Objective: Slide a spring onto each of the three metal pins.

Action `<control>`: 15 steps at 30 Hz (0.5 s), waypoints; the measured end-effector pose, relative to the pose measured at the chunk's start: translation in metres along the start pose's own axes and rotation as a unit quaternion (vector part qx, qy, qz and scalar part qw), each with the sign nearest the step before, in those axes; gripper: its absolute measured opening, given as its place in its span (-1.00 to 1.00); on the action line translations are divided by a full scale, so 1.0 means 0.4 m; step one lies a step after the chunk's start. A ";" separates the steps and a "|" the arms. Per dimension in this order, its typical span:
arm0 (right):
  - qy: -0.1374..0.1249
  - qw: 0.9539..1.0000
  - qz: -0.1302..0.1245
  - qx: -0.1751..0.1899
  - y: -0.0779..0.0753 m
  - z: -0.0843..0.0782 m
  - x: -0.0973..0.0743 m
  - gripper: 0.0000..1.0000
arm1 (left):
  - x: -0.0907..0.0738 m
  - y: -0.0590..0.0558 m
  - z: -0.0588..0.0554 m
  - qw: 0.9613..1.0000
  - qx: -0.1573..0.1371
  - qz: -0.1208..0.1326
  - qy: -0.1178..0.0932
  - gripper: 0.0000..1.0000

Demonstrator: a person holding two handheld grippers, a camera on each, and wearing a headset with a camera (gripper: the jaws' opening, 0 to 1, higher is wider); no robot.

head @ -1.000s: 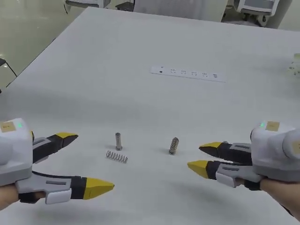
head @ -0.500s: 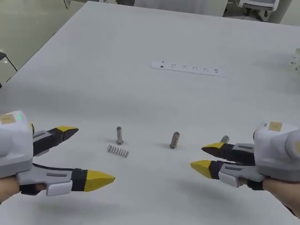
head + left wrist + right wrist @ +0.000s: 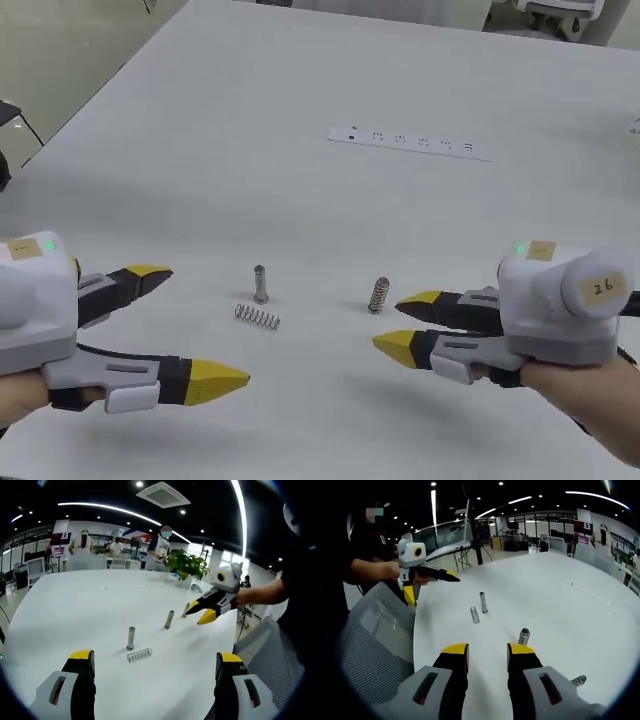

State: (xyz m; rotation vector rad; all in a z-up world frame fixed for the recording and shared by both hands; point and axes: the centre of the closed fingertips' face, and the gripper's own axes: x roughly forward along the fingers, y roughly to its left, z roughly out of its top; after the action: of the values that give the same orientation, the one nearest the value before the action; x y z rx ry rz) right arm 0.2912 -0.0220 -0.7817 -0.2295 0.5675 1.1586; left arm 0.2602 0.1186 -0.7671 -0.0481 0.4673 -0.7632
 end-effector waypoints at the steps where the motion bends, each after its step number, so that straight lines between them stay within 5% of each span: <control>1: -0.002 1.000 0.006 -0.004 0.008 0.010 0.010 -0.42 | 0.000 0.001 -0.001 1.000 -0.001 0.001 0.000 0.96; 15: -0.005 0.998 0.050 -0.038 0.084 0.083 0.126 -0.47 | -0.002 0.002 -0.003 1.000 -0.002 -0.002 0.000 0.96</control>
State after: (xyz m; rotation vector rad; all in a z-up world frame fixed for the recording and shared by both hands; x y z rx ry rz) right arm 0.2847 0.0467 -0.7770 -0.2615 0.5312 1.2794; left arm 0.2599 0.1198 -0.7680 -0.0533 0.4686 -0.7658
